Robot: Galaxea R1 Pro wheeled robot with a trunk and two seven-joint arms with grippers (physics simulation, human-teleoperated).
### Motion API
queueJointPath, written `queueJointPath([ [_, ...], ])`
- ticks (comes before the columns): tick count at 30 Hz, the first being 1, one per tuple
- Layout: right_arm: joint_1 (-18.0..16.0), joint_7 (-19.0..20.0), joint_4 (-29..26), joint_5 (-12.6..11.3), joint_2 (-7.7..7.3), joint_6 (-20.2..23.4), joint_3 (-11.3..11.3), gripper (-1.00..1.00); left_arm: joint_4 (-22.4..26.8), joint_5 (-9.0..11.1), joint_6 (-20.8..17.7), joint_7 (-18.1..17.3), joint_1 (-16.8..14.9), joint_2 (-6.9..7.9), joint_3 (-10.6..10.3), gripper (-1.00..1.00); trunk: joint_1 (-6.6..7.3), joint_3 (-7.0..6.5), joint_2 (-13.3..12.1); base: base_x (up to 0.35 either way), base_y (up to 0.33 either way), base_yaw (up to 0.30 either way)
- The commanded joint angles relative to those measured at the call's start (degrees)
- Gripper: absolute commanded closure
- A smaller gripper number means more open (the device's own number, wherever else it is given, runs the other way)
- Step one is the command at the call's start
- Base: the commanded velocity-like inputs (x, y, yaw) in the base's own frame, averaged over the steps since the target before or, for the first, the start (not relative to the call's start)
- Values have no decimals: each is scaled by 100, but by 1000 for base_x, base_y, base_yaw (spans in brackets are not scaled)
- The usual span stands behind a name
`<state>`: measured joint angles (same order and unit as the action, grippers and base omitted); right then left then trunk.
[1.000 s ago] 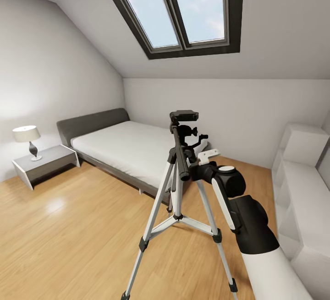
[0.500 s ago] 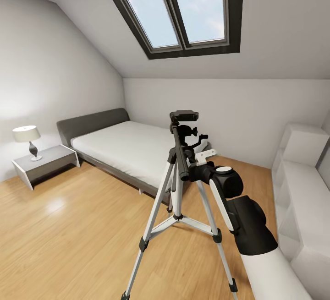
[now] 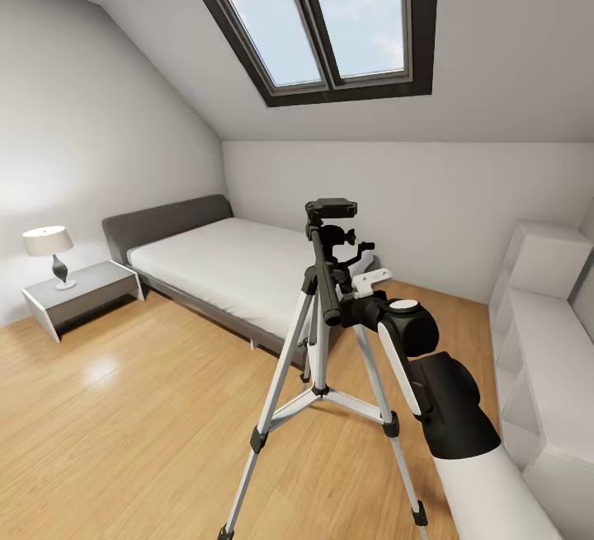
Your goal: Attach the digital camera to the camera tripod in the bedroom.
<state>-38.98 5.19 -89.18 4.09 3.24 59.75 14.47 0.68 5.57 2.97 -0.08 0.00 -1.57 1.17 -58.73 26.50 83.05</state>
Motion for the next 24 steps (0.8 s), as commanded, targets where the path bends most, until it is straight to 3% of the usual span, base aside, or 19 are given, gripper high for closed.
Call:
queueJointPath([
  [1, -4, 53, -4, 48, 2, 25, -3, -100, 3, 58, 11, -1, 0, -1, 6, -100, 0, 5, 3, 0, 0, 0],
  [2, -4, 53, -4, 48, 2, 25, -4, -100, 2, 58, 11, -1, 0, -1, 6, -100, 0, 5, 3, 0, 0, 0],
  [3, -4, 46, -3, 48, 1, 25, -5, 100, 4, 58, 11, -1, 0, -1, 6, -100, 0, 5, 3, 0, 0, 0],
  [24, -4, 13, -7, 56, 1, 25, -6, 100, 2, 58, 13, -1, 0, -1, 6, -100, 0, 5, 3, 0, 0, 0],
])
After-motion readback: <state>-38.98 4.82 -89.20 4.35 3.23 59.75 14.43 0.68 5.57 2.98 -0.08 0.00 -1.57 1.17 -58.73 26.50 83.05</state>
